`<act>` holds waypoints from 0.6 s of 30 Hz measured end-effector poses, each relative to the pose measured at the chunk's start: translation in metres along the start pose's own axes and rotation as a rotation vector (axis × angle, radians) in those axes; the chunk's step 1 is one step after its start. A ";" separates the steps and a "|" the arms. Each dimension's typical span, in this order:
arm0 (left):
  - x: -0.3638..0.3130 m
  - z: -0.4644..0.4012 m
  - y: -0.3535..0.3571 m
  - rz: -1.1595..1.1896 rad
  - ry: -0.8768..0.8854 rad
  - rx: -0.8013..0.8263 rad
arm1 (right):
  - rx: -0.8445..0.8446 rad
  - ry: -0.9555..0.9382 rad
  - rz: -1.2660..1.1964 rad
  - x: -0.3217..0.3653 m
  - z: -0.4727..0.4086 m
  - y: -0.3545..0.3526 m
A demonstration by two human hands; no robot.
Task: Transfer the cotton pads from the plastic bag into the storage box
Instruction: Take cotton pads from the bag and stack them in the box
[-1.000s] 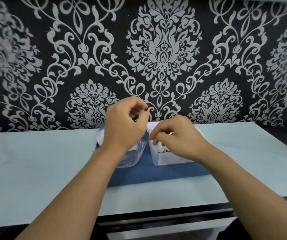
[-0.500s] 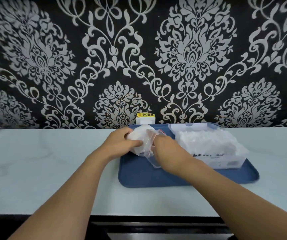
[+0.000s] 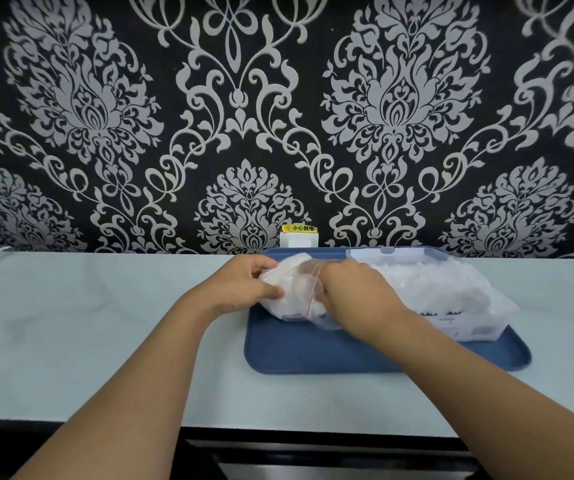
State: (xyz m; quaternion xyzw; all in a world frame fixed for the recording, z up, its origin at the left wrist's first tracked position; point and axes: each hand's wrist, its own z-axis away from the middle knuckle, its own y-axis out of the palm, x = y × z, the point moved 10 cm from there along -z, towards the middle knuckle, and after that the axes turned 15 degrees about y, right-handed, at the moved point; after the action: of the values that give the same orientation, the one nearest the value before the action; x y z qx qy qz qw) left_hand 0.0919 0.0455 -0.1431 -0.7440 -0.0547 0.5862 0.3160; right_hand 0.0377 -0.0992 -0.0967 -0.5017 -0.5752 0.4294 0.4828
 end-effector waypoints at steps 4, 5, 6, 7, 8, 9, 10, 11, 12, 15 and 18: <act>-0.005 -0.001 0.008 0.007 -0.019 0.010 | -0.036 0.020 0.070 -0.002 -0.001 -0.004; -0.006 -0.002 0.010 0.018 -0.016 0.007 | -0.035 0.015 0.068 -0.002 0.000 -0.006; -0.006 -0.002 0.011 0.022 -0.019 -0.005 | -0.021 0.019 0.078 -0.002 0.000 -0.004; -0.005 -0.002 0.010 0.022 -0.023 -0.021 | -0.019 0.020 0.070 -0.003 0.001 -0.005; -0.005 -0.002 0.009 0.024 -0.025 -0.037 | -0.021 0.025 0.059 -0.003 0.000 -0.005; -0.005 -0.003 0.008 0.029 -0.024 -0.049 | -0.017 0.032 0.036 -0.004 0.000 -0.004; -0.006 -0.003 0.008 0.037 -0.019 -0.057 | -0.007 0.035 0.017 -0.004 -0.001 -0.002; -0.007 -0.003 0.008 0.040 -0.011 -0.058 | -0.003 0.030 -0.005 -0.003 0.000 -0.002; -0.008 -0.003 0.009 0.037 0.000 -0.058 | 0.007 0.026 -0.017 -0.003 0.000 -0.001; -0.011 -0.005 0.008 -0.007 0.037 -0.071 | 0.032 0.006 -0.069 -0.004 0.002 0.000; -0.014 -0.007 0.005 -0.061 0.062 -0.096 | 0.022 -0.055 -0.119 -0.004 0.004 -0.001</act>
State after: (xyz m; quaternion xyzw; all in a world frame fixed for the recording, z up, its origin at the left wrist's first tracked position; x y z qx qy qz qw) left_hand 0.0925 0.0322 -0.1336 -0.7740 -0.0954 0.5498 0.2993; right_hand 0.0334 -0.1031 -0.0974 -0.4494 -0.6120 0.4199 0.4971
